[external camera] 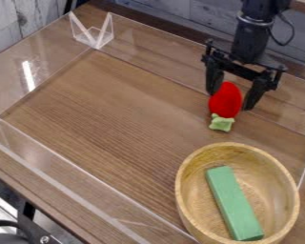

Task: Move the red object to the left side of the table

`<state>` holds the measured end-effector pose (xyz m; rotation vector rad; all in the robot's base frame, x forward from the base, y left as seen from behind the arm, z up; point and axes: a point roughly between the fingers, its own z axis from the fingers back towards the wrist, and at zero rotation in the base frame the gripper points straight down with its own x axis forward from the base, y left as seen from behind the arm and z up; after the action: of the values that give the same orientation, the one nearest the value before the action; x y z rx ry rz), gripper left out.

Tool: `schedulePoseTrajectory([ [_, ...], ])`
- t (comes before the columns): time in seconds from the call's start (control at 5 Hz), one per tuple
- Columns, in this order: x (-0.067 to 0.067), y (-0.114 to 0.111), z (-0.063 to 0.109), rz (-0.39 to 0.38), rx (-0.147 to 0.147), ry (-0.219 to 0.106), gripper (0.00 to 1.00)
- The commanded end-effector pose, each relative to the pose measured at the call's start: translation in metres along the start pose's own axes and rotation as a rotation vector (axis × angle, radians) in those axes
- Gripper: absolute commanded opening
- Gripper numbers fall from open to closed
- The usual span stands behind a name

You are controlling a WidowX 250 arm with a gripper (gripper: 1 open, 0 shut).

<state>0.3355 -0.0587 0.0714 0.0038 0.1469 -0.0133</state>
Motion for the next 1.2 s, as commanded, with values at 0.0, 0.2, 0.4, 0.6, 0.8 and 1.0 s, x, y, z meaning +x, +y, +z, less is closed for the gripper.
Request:
schedulePoseTrajectory([
  [0.0, 0.000, 0.004, 0.005, -0.053, 0.005, -0.039, 0.00],
  [0.2, -0.002, 0.013, 0.003, -0.109, 0.014, -0.051, 0.00],
  [0.4, -0.002, 0.020, 0.004, -0.071, 0.001, -0.061, 1.00],
  [0.6, -0.003, 0.027, 0.006, -0.033, -0.010, -0.070, 1.00],
  [0.8, 0.000, 0.032, 0.021, -0.042, -0.009, -0.092, 0.00],
  [1.0, 0.002, 0.037, 0.039, -0.064, -0.009, -0.123, 1.00],
])
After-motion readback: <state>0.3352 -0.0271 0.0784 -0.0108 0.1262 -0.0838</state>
